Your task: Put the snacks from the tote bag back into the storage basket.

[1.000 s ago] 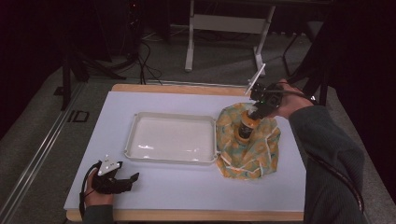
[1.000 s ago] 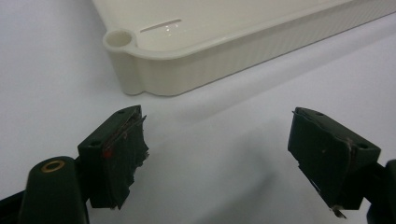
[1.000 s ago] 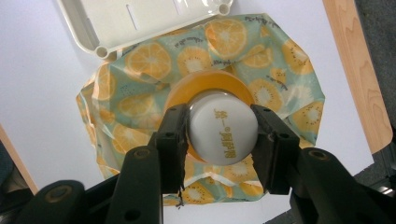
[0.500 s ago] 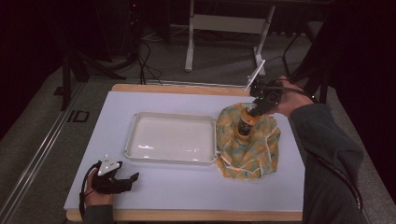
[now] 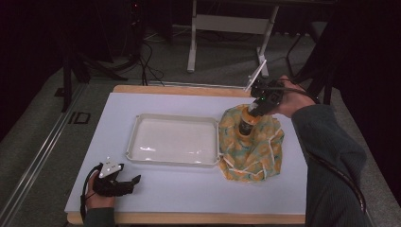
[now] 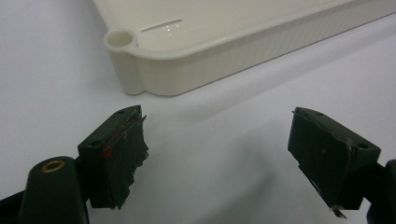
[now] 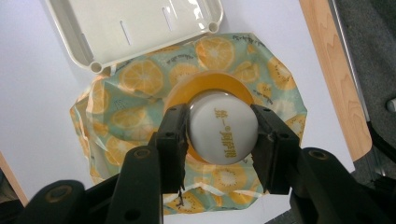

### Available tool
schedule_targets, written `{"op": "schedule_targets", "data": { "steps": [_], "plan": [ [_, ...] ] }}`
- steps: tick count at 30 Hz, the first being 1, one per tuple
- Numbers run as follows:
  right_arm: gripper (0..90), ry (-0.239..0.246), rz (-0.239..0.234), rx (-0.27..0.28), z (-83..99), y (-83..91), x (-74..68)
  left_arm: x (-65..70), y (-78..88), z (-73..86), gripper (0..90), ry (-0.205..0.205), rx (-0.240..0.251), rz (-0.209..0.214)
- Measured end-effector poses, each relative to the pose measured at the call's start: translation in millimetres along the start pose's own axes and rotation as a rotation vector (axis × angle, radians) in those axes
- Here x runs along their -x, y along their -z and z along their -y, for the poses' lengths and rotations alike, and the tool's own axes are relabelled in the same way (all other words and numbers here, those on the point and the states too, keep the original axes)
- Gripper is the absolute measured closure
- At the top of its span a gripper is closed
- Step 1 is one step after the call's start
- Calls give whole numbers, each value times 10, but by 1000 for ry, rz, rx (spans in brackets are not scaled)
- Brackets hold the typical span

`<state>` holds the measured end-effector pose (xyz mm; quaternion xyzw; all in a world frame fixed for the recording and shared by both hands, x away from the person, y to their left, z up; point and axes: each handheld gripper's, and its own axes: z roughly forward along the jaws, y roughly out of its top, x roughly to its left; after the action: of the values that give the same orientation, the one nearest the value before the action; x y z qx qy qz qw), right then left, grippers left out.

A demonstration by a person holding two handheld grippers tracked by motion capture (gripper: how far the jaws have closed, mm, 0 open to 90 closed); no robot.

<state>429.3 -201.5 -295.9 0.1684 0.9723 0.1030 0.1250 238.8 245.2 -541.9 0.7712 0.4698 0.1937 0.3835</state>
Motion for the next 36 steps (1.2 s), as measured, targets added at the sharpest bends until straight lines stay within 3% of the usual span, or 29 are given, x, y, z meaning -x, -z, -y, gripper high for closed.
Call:
{"op": "schedule_targets", "data": {
  "steps": [36],
  "plan": [
    [588, 39, 6, 50, -223, 51, -103, 1, 5, 2, 190, 1, 5, 3]
  ]
}}
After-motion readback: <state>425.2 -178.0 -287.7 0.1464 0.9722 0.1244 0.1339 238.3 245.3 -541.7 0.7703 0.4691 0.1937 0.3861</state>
